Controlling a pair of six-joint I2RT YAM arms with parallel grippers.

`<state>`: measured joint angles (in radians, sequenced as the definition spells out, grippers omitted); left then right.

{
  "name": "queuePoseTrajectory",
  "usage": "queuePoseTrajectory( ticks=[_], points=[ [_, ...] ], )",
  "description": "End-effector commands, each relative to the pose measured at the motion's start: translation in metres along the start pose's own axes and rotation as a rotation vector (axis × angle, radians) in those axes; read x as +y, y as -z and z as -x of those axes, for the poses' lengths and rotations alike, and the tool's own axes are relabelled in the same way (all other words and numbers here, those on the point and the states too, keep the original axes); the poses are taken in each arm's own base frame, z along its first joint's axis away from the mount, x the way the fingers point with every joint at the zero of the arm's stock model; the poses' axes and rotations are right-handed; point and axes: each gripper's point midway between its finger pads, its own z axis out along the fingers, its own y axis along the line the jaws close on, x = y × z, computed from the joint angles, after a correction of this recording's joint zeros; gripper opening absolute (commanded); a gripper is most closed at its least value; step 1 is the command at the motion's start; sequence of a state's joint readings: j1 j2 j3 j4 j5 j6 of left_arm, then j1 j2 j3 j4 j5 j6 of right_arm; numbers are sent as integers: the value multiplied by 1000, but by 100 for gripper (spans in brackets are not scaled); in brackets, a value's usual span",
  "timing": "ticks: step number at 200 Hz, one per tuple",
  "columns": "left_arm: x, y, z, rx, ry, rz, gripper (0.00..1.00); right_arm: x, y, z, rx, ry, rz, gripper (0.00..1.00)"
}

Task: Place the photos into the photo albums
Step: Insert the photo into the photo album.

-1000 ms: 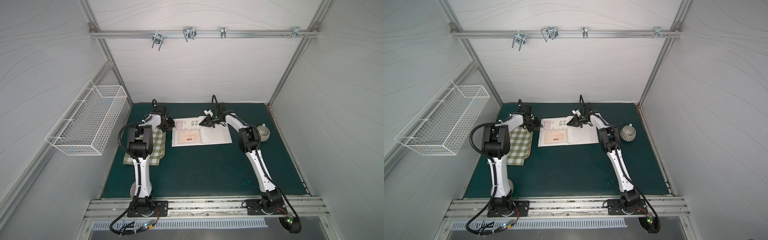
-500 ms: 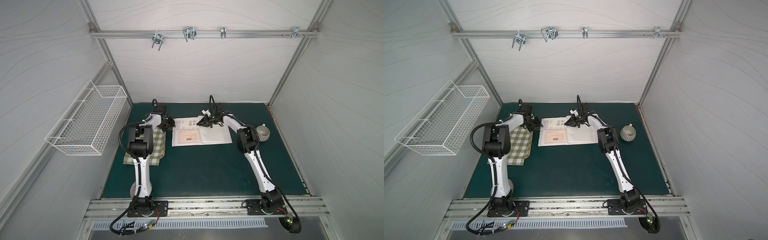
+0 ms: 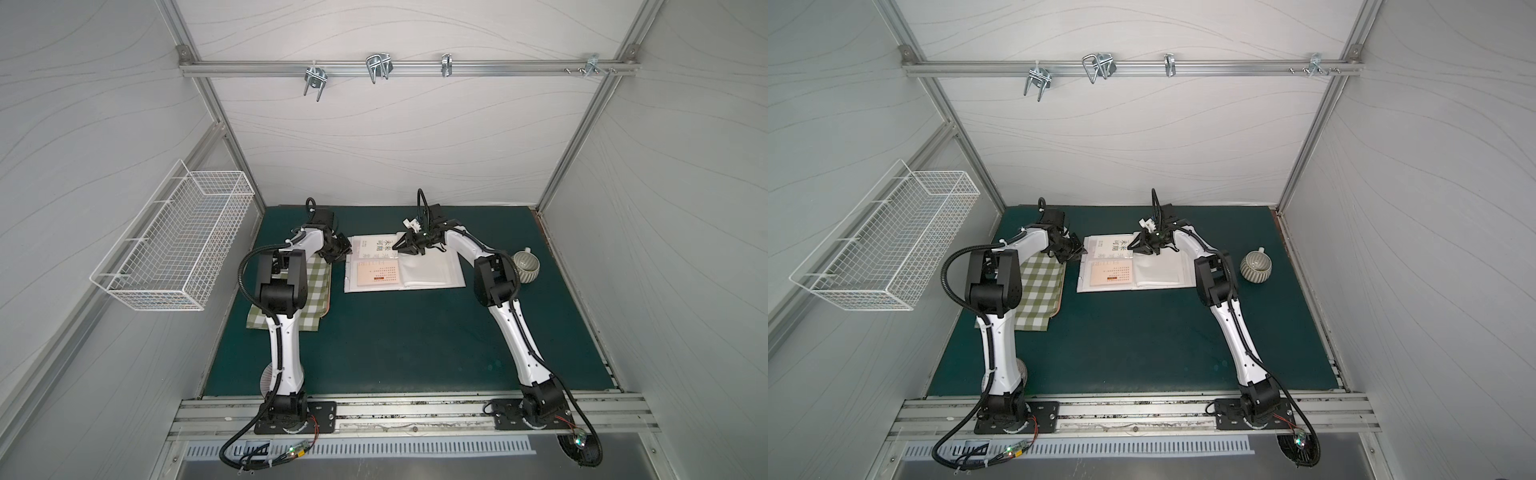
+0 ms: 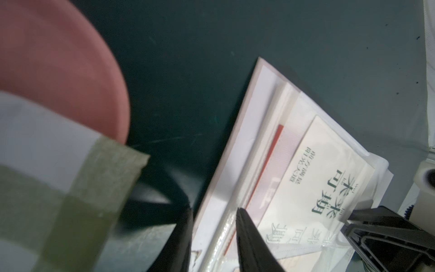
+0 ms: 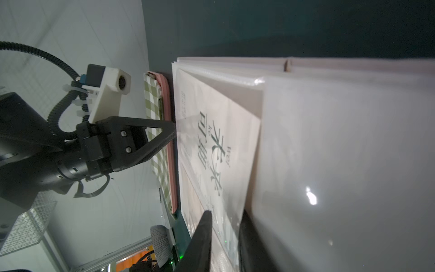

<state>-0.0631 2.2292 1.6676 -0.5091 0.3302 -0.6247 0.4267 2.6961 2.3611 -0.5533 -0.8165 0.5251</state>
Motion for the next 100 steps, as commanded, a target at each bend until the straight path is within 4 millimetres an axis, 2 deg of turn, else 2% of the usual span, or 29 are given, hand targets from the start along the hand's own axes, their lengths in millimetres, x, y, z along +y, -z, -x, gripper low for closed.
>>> queuePoseTrajectory(
  ticks=[1, 15, 42, 80, 100],
  points=[
    [8, -30, -31, 99, 3, 30, 35, 9, 42, 9, -59, 49, -118, 25],
    [8, -30, -31, 98, 2, 29, 35, 9, 51, 11, -72, 60, -146, 25],
    [7, -29, -31, 97, 1, 26, 35, 5, 52, 13, -80, 72, -175, 22],
    [8, -30, -33, 103, 6, 24, 35, -12, 42, 16, -93, 84, -237, 6],
    [8, -31, -33, 104, 9, 24, 35, -14, 37, 17, -101, 120, -277, 0]
  ],
)
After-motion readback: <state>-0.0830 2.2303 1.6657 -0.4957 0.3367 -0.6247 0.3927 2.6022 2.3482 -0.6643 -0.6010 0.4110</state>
